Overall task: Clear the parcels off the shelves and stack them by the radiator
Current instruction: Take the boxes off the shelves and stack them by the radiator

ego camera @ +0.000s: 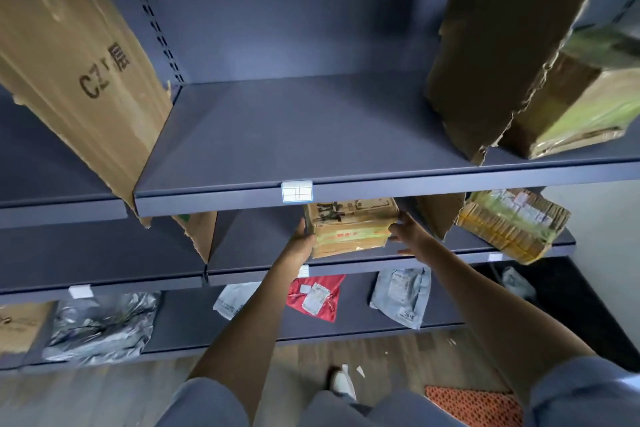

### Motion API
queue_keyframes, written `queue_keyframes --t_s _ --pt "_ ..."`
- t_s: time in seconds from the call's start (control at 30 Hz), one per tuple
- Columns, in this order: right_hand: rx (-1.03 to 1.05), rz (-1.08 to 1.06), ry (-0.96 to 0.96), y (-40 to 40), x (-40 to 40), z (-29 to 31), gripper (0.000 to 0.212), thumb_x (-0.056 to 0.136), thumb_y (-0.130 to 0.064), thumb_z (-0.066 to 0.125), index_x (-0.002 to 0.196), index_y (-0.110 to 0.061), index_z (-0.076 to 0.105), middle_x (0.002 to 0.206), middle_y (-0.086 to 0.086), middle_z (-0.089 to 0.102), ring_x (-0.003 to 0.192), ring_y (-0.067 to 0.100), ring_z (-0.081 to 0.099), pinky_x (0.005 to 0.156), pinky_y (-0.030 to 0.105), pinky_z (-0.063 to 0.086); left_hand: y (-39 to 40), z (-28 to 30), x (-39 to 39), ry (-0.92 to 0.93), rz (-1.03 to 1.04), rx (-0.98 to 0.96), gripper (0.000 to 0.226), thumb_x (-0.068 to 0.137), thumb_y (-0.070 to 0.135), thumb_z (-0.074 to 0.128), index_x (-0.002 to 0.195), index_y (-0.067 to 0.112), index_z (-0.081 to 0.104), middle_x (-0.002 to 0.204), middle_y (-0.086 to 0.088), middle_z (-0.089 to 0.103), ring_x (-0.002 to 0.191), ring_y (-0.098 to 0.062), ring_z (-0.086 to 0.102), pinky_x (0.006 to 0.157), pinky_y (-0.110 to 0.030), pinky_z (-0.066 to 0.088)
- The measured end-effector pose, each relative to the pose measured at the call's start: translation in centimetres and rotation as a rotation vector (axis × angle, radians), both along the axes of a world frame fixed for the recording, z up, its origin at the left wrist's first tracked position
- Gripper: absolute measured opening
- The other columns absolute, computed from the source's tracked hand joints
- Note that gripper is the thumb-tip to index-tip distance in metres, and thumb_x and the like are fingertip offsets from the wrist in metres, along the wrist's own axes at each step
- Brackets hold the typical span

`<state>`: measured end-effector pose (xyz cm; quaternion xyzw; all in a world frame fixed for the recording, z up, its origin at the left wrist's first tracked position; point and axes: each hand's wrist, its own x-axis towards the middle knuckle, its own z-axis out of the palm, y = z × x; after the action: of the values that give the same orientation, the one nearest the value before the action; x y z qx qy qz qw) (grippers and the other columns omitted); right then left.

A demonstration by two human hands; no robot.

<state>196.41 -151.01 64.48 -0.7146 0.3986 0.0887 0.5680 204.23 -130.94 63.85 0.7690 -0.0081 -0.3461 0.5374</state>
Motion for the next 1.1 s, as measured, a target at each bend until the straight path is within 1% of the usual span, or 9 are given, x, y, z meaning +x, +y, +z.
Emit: queue_keyframes --t_s 0.1,0.23,0.3,0.37,0.53,0.7,0.8,0.97,1.1 --pt "-0.018 0.027 0.004 0.1 0.1 0.2 0.041 0.095 -0.007 0.029 0.133 -0.013 0.043 0.128 0.013 0.054 0.109 0.03 0.061 0.079 0.04 0.048 -0.4 -0.4 0.7 -0.01 -0.022 0.035 0.039 0.096 0.008 0.035 0.133 0.02 0.04 0.13 -0.014 0.053 0.117 -0.035 0.052 0.093 -0.042 0.044" --pt "-0.004 -0.049 -0.041 1.5 -1.4 -0.3 0.031 0.097 -0.025 0.036 0.124 -0.011 0.044 0.118 0.007 0.054 0.092 0.025 0.061 0.078 0.038 0.047 1.1 0.1 -0.3 0.02 -0.008 0.003 0.028 0.099 0.018 0.039 0.125 0.011 0.046 0.1 -0.005 0.054 0.078 -0.018 0.052 0.063 -0.029 0.039" --pt "0.065 -0.131 -0.063 2.5 -2.9 -0.5 0.028 0.098 -0.032 0.038 0.117 -0.011 0.04 0.114 0.008 0.051 0.091 0.025 0.059 0.078 0.039 0.047 2.8 0.6 -1.3 0.065 -0.032 0.001 0.023 0.099 0.027 0.039 0.12 0.018 0.046 0.109 0.002 0.051 0.091 -0.015 0.056 0.071 -0.031 0.043" --pt "0.111 -0.19 -0.054 3.7 -4.9 -0.7 0.036 0.097 -0.038 0.037 0.12 -0.01 0.037 0.113 0.008 0.05 0.089 0.027 0.06 0.077 0.04 0.048 4.7 1.0 -2.6 0.169 -0.015 -0.02 0.028 0.099 0.035 0.037 0.121 0.02 0.045 0.123 0.001 0.048 0.115 -0.026 0.054 0.089 -0.043 0.043" --pt "0.022 -0.151 0.043 8.5 -11.8 -1.1 0.051 0.091 -0.053 0.044 0.127 -0.017 0.05 0.115 0.006 0.057 0.074 0.02 0.06 0.074 0.035 0.048 9.1 2.6 -8.1 0.312 -0.147 0.037 0.067 0.088 0.066 0.033 0.144 0.031 0.025 0.155 -0.001 0.024 0.119 -0.032 0.055 0.095 -0.05 0.043" --pt "0.024 -0.181 -0.003 15.5 -21.3 -0.8 0.044 0.093 -0.043 0.049 0.129 -0.018 0.052 0.12 0.008 0.062 0.083 0.019 0.06 0.078 0.036 0.051 13.6 1.9 -15.2 0.27 -0.27 0.088 0.067 0.093 0.044 0.049 0.148 0.032 0.011 0.156 -0.002 0.022 0.127 -0.035 0.046 0.102 -0.055 0.04" --pt "0.11 -0.228 -0.041 19.2 -27.1 0.4 0.042 0.096 -0.038 0.045 0.135 -0.022 0.047 0.124 0.005 0.061 0.076 0.015 0.06 0.078 0.038 0.052 15.1 2.1 -18.4 0.271 -0.343 0.078 0.061 0.095 0.039 0.048 0.145 0.034 0.014 0.154 -0.006 0.024 0.126 -0.041 0.044 0.1 -0.056 0.04" --pt "0.107 -0.404 -0.079 21.4 -35.8 2.1 0.042 0.098 -0.034 0.041 0.14 -0.03 0.04 0.134 0.004 0.054 0.11 0.027 0.059 0.093 0.044 0.049 14.1 2.5 -24.5 0.281 -0.427 0.044 0.067 0.093 0.036 0.052 0.146 0.038 0.011 0.154 -0.004 0.026 0.127 -0.041 0.042 0.105 -0.058 0.034" --pt "0.094 -0.547 -0.103 21.7 -43.1 2.4 0.045 0.098 -0.034 0.043 0.142 -0.032 0.038 0.136 0.005 0.052 0.112 0.028 0.057 0.09 0.041 0.05 11.6 2.6 -30.2 0.298 -0.562 0.049 0.063 0.093 0.035 0.053 0.144 0.04 0.016 0.153 -0.003 0.027 0.124 -0.042 0.045 0.102 -0.056 0.035"
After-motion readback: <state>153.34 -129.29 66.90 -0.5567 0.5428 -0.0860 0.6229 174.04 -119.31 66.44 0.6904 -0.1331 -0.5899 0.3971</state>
